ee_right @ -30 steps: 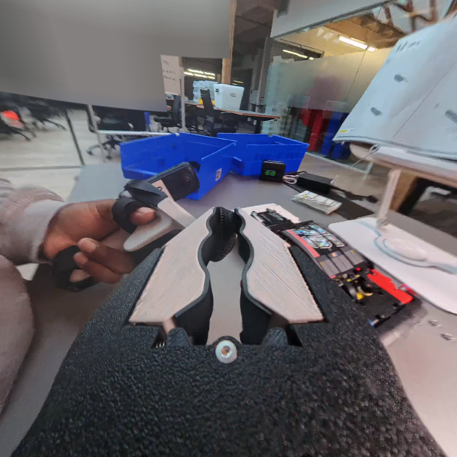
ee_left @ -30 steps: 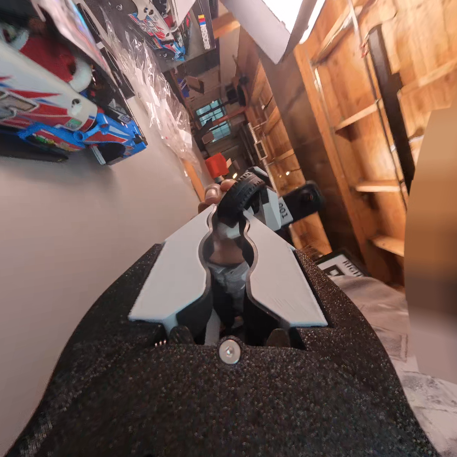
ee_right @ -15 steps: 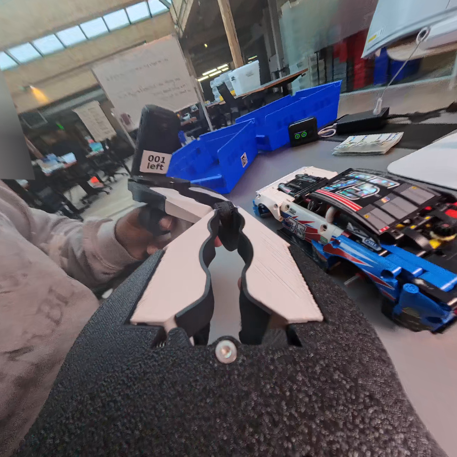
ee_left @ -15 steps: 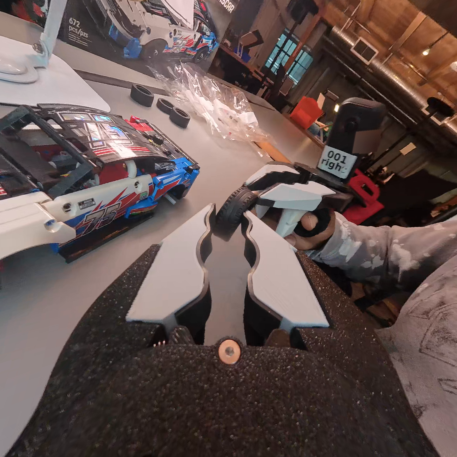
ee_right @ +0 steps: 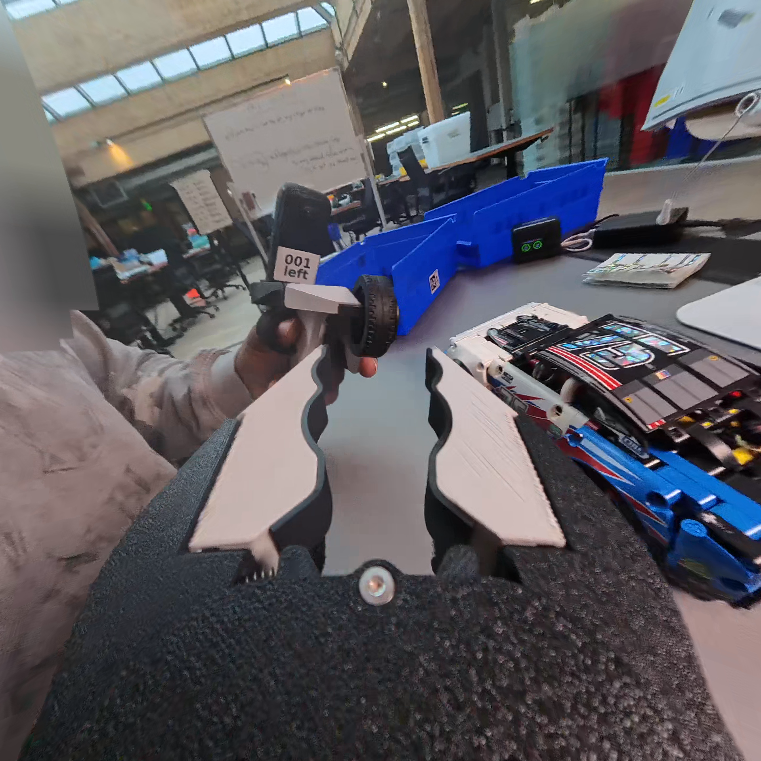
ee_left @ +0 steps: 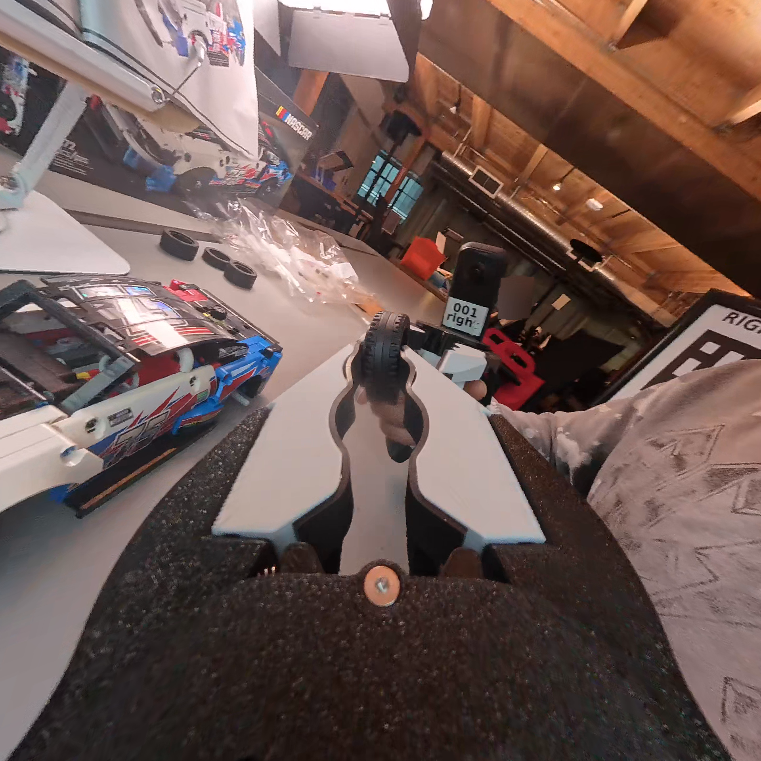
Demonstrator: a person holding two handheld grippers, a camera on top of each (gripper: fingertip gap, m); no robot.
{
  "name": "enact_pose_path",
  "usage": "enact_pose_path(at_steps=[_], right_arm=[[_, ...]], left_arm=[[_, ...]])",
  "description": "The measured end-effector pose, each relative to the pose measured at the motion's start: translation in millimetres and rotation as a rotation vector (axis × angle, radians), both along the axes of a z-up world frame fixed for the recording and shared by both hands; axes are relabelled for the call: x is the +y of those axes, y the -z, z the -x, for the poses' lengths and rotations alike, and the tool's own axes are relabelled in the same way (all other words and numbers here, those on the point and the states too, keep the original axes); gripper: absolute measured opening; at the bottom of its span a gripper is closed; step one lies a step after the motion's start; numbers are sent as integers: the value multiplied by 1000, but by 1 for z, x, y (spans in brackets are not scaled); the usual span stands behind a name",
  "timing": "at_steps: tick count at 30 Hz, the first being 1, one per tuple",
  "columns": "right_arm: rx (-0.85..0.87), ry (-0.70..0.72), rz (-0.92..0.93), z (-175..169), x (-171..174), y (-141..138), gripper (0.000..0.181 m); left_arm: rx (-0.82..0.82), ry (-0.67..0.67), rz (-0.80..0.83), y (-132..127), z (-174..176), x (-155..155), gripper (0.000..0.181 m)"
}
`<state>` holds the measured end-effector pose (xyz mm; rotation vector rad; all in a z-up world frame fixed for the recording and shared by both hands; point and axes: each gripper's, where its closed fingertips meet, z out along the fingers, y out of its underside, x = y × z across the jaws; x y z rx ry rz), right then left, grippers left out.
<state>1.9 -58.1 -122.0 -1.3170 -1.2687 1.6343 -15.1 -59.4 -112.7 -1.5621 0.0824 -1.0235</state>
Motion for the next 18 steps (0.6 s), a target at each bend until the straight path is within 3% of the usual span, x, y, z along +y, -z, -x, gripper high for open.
enact_pose_path(at_steps=[4,8,13,18], right_arm=[[4,-32,29,4,-4,-6,24],[-27,-6,-13,6,-5,0,16],[-58,115,-204,8,3,8,13],[-37,256,-541,5,6,5,10]], left_arm=[[2,51,3,4,-8,-2,15],[57,31,-13,8,-12,-1,15],[256,-75,-48,15,-9,3,15],[375,-153,-42,18,-8,7,17]])
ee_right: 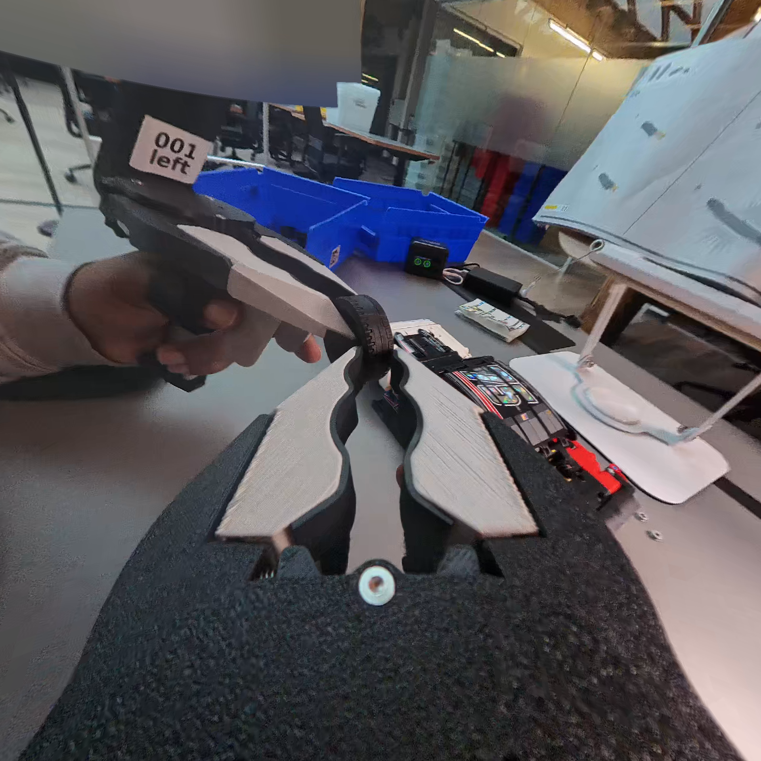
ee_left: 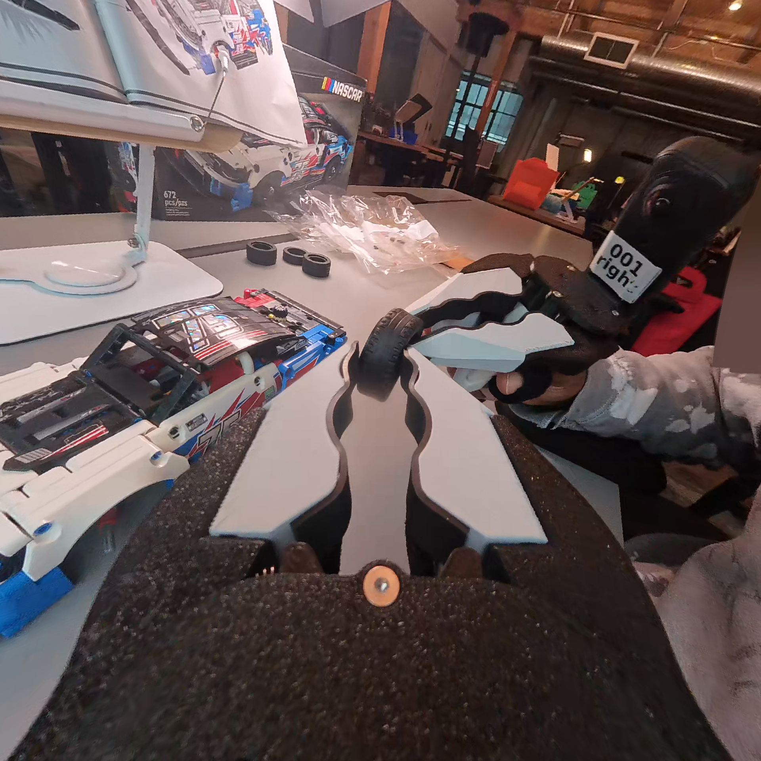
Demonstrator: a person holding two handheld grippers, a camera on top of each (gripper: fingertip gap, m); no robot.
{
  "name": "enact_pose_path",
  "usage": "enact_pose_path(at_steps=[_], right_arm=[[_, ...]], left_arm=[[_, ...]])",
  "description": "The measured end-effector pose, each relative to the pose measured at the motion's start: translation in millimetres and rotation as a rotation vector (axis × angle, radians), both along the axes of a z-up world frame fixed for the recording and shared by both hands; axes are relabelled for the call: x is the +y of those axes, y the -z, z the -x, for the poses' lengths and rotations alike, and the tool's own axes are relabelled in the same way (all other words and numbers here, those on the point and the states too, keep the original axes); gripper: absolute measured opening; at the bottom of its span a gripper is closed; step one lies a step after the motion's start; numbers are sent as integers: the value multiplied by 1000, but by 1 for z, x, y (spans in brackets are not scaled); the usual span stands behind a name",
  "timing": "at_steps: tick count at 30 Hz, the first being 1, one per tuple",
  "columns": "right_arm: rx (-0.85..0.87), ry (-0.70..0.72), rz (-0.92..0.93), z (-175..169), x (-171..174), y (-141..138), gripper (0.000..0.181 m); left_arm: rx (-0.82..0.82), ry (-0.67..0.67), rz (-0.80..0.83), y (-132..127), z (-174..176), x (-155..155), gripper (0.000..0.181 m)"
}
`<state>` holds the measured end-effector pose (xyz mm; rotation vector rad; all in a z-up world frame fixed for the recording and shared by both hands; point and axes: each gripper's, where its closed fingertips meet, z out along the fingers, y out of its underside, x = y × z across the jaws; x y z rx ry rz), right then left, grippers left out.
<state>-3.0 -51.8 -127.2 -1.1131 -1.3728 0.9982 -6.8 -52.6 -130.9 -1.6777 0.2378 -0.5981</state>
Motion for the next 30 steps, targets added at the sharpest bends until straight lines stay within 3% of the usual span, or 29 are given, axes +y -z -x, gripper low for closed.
enact_pose_path(at_steps=[10,17,20,26,29,30], right_arm=[[-24,85,-221,-1,2,7,8],[-52,88,-328,-1,2,13,8],[-49,20,-138,-1,1,14,6],[67,-357,688,-8,-1,-1,10],[90,-480,829,-12,-1,-5,9],[109,-512,857,-15,0,-8,0]], left_arm=[[-104,-48,72,9,3,4,17],[-342,8,176,18,3,5,18],[-489,71,233,21,2,5,17],[-513,140,187,8,-5,3,18],[-529,165,186,6,-8,2,17],[-511,116,214,13,-2,5,18]])
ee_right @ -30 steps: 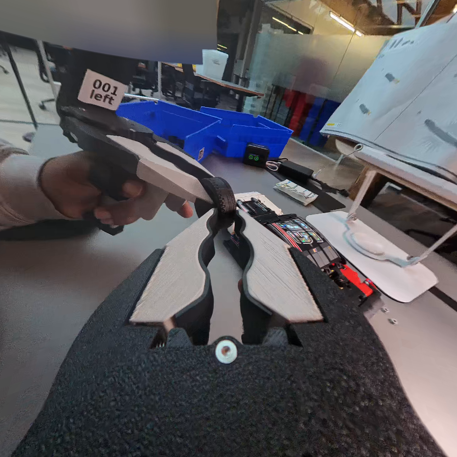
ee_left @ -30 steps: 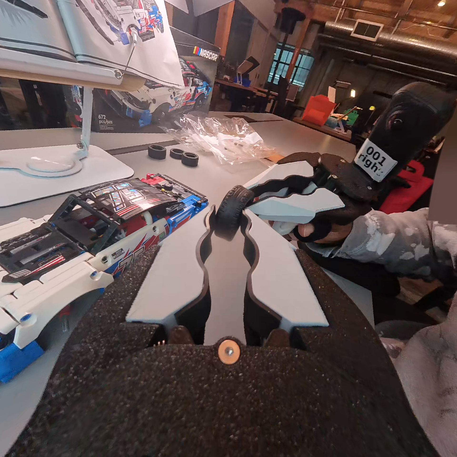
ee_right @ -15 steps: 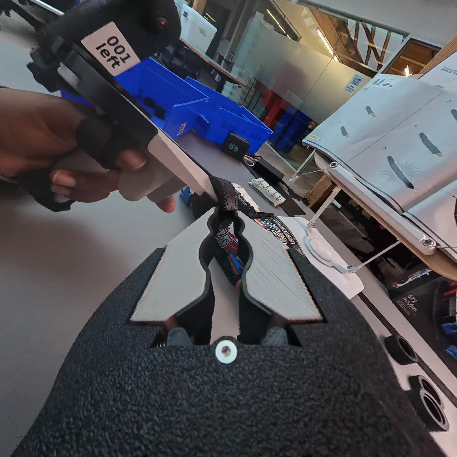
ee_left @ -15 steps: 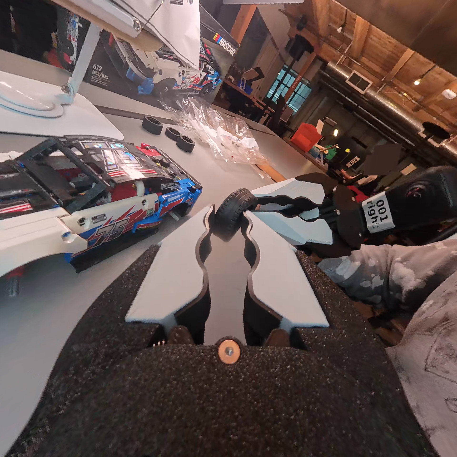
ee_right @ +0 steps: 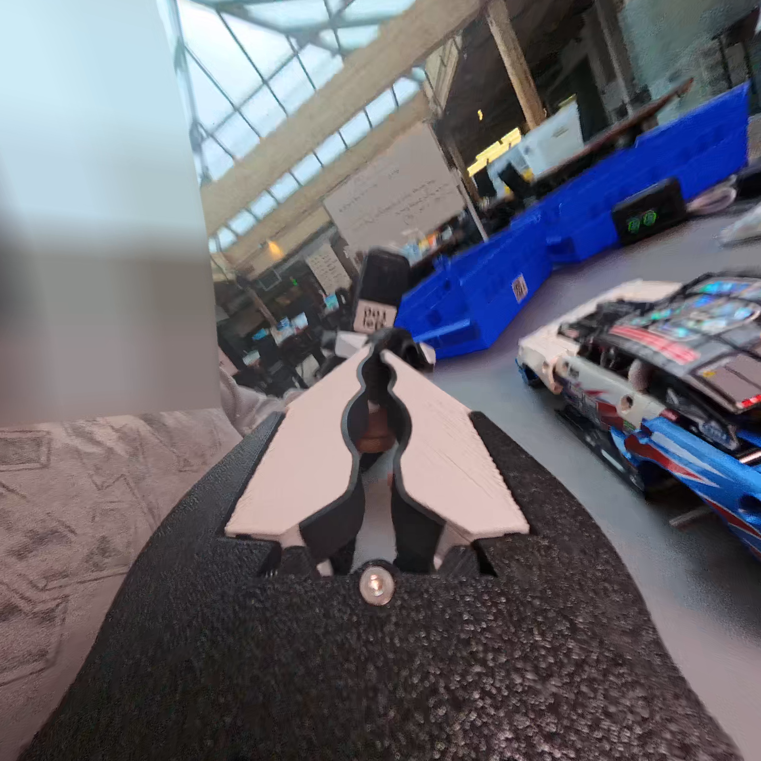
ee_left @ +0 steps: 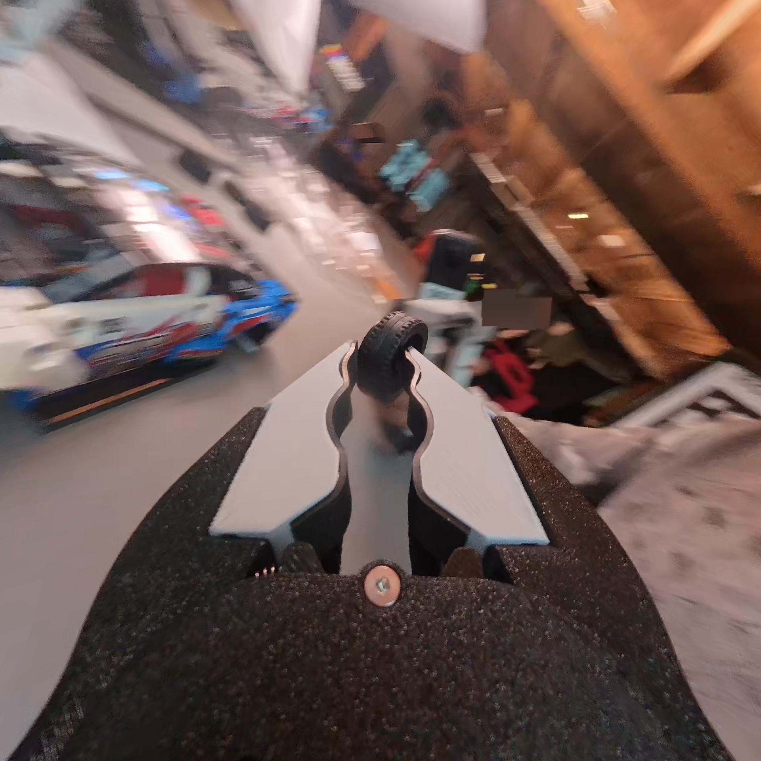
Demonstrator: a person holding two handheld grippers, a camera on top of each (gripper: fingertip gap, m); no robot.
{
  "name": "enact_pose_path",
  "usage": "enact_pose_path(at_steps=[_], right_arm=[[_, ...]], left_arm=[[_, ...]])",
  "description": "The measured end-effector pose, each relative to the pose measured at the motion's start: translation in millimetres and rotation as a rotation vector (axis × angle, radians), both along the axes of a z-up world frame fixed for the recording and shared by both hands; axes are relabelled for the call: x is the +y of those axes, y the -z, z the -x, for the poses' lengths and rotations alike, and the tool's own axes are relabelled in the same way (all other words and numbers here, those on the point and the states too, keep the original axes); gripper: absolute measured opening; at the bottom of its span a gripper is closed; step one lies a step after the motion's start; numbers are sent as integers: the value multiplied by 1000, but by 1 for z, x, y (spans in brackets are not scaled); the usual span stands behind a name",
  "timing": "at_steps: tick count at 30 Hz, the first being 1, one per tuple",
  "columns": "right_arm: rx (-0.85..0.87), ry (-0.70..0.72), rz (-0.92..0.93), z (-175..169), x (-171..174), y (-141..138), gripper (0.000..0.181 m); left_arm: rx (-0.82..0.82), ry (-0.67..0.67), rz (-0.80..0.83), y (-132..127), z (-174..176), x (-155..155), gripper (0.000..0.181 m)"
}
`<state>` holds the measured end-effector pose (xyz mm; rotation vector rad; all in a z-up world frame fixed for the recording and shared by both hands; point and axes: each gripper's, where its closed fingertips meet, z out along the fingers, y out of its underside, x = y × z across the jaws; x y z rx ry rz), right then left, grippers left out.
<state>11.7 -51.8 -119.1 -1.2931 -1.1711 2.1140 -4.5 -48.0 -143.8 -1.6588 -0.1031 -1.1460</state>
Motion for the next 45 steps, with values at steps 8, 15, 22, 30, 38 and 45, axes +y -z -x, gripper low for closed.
enact_pose_path(at_steps=[8,15,22,30,38,45], right_arm=[[31,124,-267,-5,0,-17,0],[-55,112,-382,1,-14,1,18],[-61,236,-550,3,-10,2,10],[-59,257,-626,3,-16,13,5],[18,219,-391,-6,-17,-9,0],[-165,156,-311,3,-7,24,38]], left_arm=[[90,-3,-139,-18,3,-11,15],[112,8,-199,-20,1,-13,16],[318,-81,-217,-15,2,-10,18],[361,-143,-179,-11,6,-8,19],[444,-125,-122,4,8,-1,11],[386,-100,-211,-8,2,-6,11]])
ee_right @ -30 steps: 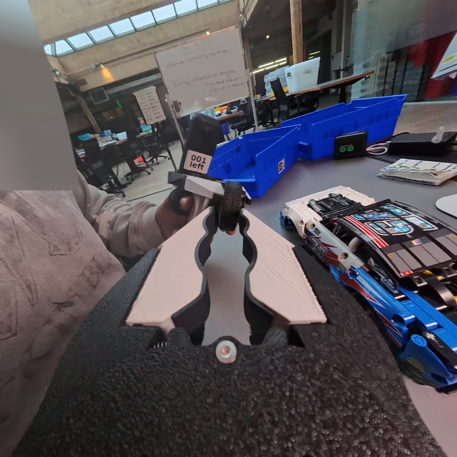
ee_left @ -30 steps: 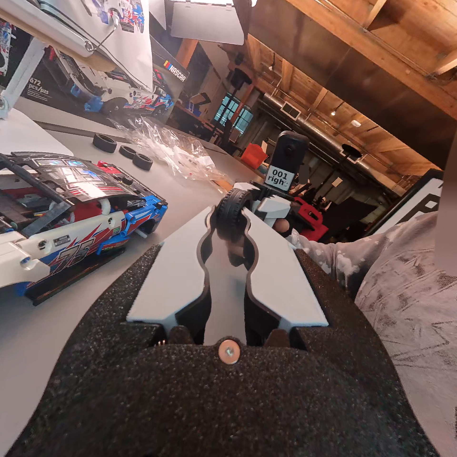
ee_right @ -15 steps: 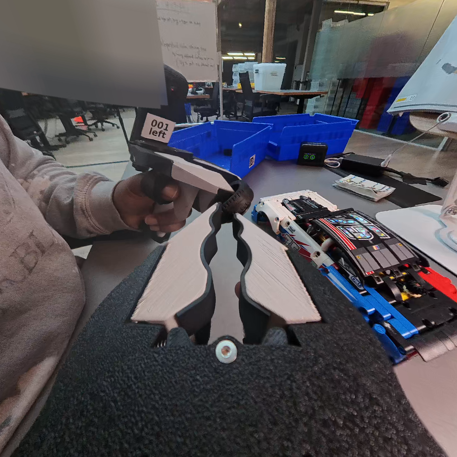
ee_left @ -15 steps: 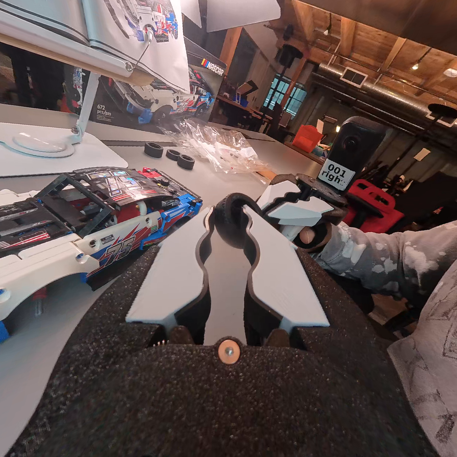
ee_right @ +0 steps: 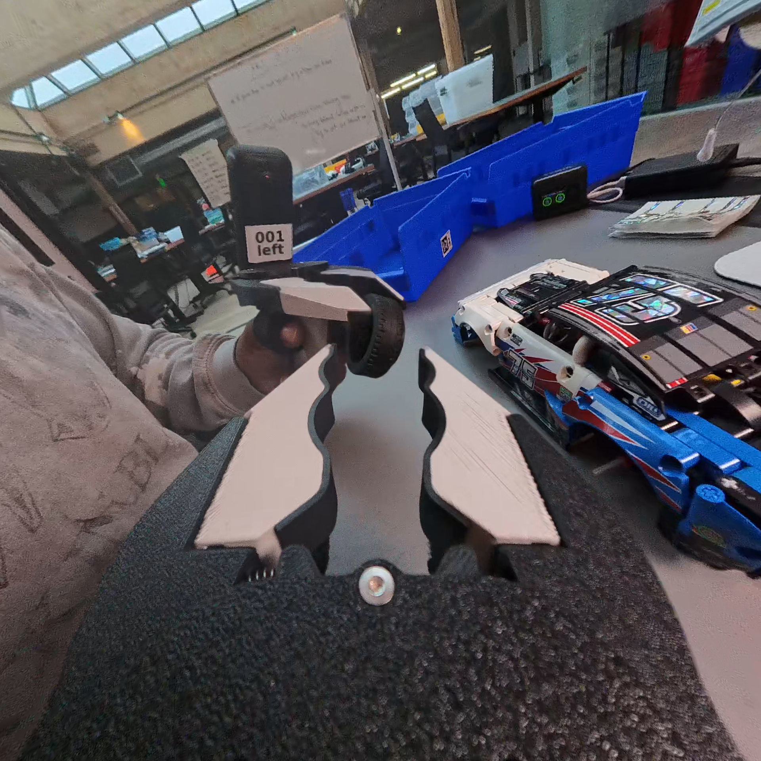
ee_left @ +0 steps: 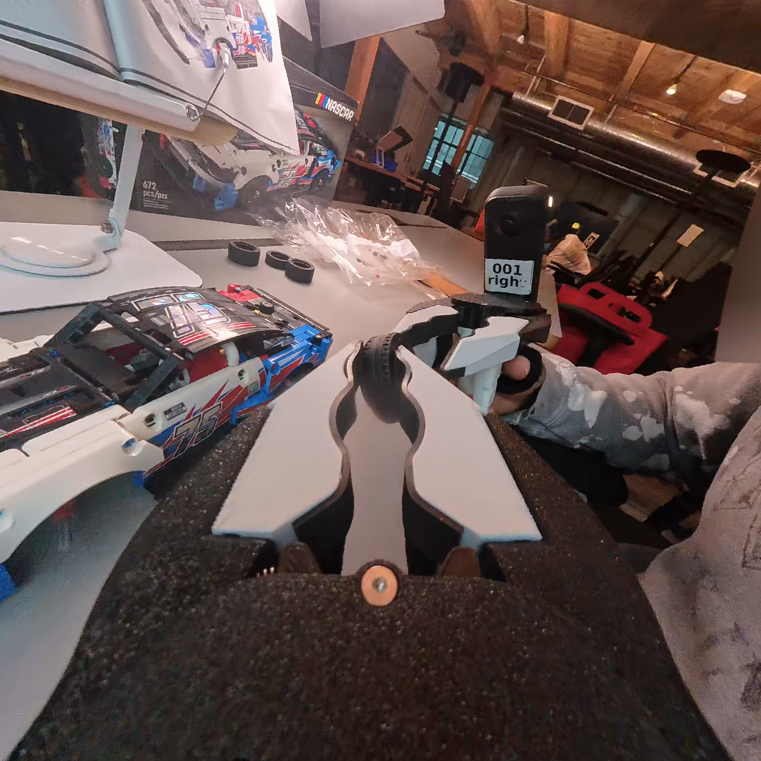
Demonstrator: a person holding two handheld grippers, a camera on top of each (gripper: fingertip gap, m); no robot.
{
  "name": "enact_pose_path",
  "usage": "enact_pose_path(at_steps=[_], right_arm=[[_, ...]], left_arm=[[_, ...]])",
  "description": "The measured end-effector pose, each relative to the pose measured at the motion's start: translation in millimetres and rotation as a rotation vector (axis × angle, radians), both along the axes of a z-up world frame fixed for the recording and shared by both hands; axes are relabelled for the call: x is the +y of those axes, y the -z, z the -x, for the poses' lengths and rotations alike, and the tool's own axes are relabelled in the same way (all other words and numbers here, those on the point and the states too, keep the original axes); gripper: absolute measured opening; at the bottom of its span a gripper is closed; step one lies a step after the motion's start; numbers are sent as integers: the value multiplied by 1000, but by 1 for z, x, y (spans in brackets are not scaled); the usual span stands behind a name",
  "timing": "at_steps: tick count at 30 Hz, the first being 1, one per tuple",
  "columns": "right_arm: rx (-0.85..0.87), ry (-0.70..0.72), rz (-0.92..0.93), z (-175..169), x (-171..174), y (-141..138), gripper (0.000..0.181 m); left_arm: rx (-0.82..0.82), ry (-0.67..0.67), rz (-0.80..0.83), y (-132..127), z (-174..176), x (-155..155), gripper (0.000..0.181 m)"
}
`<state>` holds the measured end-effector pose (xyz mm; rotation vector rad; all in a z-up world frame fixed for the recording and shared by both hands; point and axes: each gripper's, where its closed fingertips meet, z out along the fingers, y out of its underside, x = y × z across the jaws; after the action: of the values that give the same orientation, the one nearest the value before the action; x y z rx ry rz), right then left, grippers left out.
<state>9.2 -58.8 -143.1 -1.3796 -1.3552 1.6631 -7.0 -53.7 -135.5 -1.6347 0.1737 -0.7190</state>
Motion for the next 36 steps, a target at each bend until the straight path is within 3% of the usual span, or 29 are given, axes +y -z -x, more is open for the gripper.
enact_pose_path(at_steps=[3,8,13,16,22,31,36], right_arm=[[-11,-27,15,3,-8,2,20],[-8,24,-45,3,-2,5,15],[-6,62,-183,1,3,7,14],[6,65,-225,2,-1,6,14],[44,45,-124,1,-2,-1,15],[39,58,-232,-4,6,-3,16],[24,94,-308,-9,12,2,15]], left_arm=[[51,21,-52,-4,-9,-5,12],[217,3,-65,5,-12,-5,13],[122,87,72,22,-12,-5,26],[77,117,60,18,-15,-8,20],[-30,204,106,12,-19,-10,18],[223,307,54,9,-23,-2,17],[250,269,28,21,-26,8,31]])
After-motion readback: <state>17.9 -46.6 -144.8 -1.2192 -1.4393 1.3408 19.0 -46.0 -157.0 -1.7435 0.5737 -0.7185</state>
